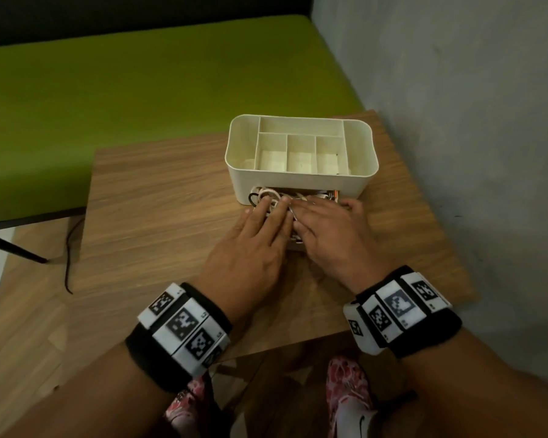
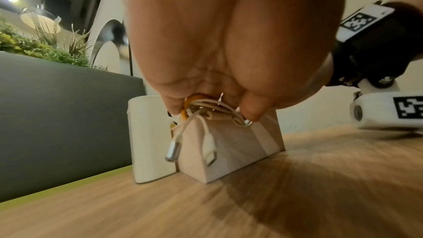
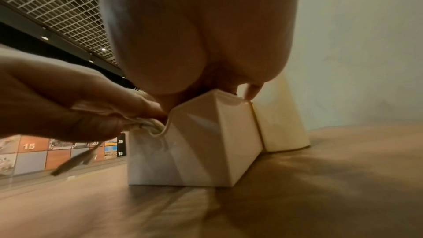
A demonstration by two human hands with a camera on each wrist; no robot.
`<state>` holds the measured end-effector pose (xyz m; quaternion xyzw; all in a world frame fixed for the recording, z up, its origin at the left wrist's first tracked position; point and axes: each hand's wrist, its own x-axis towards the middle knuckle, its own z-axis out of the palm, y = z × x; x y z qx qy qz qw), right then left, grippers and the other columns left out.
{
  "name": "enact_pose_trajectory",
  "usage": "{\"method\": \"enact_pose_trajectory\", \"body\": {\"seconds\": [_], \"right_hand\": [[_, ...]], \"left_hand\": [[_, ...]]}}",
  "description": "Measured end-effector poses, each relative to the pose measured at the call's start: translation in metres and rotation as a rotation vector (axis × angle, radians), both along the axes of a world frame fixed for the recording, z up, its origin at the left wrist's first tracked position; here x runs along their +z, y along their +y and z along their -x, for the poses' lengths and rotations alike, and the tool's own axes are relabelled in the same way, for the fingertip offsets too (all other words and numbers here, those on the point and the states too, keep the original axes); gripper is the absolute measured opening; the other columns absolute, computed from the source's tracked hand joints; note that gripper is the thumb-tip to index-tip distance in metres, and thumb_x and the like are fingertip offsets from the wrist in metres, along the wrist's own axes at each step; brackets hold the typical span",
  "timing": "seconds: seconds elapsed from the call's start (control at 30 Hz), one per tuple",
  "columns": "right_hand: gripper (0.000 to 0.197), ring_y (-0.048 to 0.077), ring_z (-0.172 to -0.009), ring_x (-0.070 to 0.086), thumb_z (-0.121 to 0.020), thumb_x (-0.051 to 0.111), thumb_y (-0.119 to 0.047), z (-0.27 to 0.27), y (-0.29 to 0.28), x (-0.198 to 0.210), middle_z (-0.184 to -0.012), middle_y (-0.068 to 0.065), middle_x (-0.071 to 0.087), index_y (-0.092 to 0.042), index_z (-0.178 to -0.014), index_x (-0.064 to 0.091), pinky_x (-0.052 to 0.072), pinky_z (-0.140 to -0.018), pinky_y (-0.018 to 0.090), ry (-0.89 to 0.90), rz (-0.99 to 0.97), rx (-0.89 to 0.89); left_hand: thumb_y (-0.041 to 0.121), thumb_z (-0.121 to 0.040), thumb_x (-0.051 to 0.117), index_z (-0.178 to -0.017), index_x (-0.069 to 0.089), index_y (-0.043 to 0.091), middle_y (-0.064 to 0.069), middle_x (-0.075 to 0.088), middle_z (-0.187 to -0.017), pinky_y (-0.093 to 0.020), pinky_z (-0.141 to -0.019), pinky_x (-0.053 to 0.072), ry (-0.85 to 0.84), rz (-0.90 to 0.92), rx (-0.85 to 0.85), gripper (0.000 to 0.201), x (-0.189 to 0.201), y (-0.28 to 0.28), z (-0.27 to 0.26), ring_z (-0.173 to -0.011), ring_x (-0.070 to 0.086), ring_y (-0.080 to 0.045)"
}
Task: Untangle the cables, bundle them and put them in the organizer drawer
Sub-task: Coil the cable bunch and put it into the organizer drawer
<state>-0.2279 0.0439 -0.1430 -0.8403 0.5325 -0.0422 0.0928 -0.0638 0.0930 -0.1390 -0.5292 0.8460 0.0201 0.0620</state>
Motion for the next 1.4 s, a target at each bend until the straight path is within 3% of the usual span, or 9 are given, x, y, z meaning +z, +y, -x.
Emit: {"method": "enact_pose_trajectory", "body": {"seconds": [0.07,0.17,0.37,0.5,0.7,0.93,1.07,1.13,1.4], "right_hand": [[0.049,0.004,-0.146,0.024,-0.104,0.034,-0.042,0.006,0.001,0.000,-0.156,-0.014,0.035,-0.030,-0.151,0.034,0.008,-0.111,0.033,-0.021,-0.040,0.053],[0.056,0.006,-0.148,0.020,-0.100,0.044,-0.043,0.018,0.005,-0.001,-0.159,-0.008,0.032,-0.023,-0.151,0.035,0.004,-0.117,0.033,-0.083,-0.057,0.139],[0.036,0.018,-0.121,0.062,-0.088,0.059,-0.027,0.029,-0.003,-0.016,-0.131,0.005,0.064,-0.010,-0.118,0.071,0.048,-0.101,0.046,-0.297,0.181,0.123],[0.024,0.014,-0.106,0.069,-0.081,0.067,-0.020,0.025,-0.006,-0.024,-0.116,-0.003,0.073,-0.017,-0.102,0.078,0.030,-0.093,0.031,-0.321,0.298,0.036],[0.031,0.019,-0.112,0.064,-0.086,0.052,-0.028,0.018,0.001,-0.013,-0.119,-0.007,0.071,-0.022,-0.104,0.076,0.024,-0.090,0.033,-0.194,0.309,0.040],[0.060,0.017,-0.140,0.042,-0.089,0.031,-0.047,0.010,0.023,-0.013,-0.142,-0.004,0.056,-0.018,-0.132,0.062,0.019,-0.112,0.050,0.040,0.118,0.063],[0.054,0.017,-0.136,0.047,-0.091,0.031,-0.044,0.005,0.019,-0.023,-0.137,-0.004,0.061,-0.021,-0.127,0.066,0.019,-0.112,0.053,0.089,0.137,0.029],[0.050,0.018,-0.131,0.053,-0.093,0.032,-0.041,0.005,0.015,-0.028,-0.131,-0.005,0.065,-0.023,-0.122,0.069,0.021,-0.110,0.050,0.059,0.131,0.048],[0.046,-0.001,-0.140,0.029,-0.093,0.041,-0.044,0.019,0.006,-0.020,-0.142,-0.017,0.053,-0.033,-0.133,0.060,0.017,-0.117,0.048,-0.301,-0.065,0.036]], "left_hand": [[0.031,-0.092,-0.010,-0.155,-0.005,0.009,-0.013,-0.008,-0.165,-0.039,-0.119,-0.004,-0.021,-0.052,0.031,0.067,0.004,-0.009,0.003,-0.152,-0.007,-0.031],[0.030,-0.101,0.007,-0.156,0.001,0.008,-0.012,-0.001,-0.165,-0.039,-0.124,0.006,-0.034,-0.073,0.040,0.059,0.004,-0.020,0.007,-0.152,0.000,-0.028],[0.027,-0.099,0.017,-0.149,0.032,0.005,-0.015,0.036,-0.155,-0.038,-0.117,0.026,-0.068,-0.013,0.003,0.057,0.007,-0.031,0.014,-0.140,0.036,-0.028],[0.033,-0.101,0.030,-0.127,0.057,0.013,-0.010,0.057,-0.137,-0.038,-0.106,0.038,-0.020,0.021,-0.005,0.043,-0.001,-0.037,0.011,-0.120,0.053,-0.025],[0.040,-0.101,0.042,-0.091,0.062,0.021,-0.002,0.069,-0.093,-0.033,-0.073,0.040,-0.066,0.063,0.033,0.030,0.014,-0.050,0.018,-0.084,0.064,-0.021],[0.037,-0.097,0.049,-0.103,0.067,0.021,-0.004,0.068,-0.099,-0.030,-0.069,0.035,0.110,-0.003,0.142,0.025,0.013,-0.060,0.016,-0.085,0.061,-0.023],[0.029,-0.087,0.068,-0.113,0.071,0.026,0.003,0.071,-0.115,-0.031,-0.083,0.051,0.517,-0.204,0.171,0.026,0.020,-0.054,-0.010,-0.101,0.066,-0.016],[0.024,-0.083,0.076,-0.120,0.070,0.025,0.004,0.065,-0.129,-0.033,-0.096,0.049,0.651,-0.167,0.182,0.037,0.024,-0.048,-0.028,-0.112,0.062,-0.016],[0.026,-0.081,0.079,-0.117,0.072,0.028,0.007,0.067,-0.126,-0.028,-0.090,0.046,0.605,-0.106,-0.002,0.037,0.014,-0.049,-0.050,-0.109,0.061,-0.013]]}}
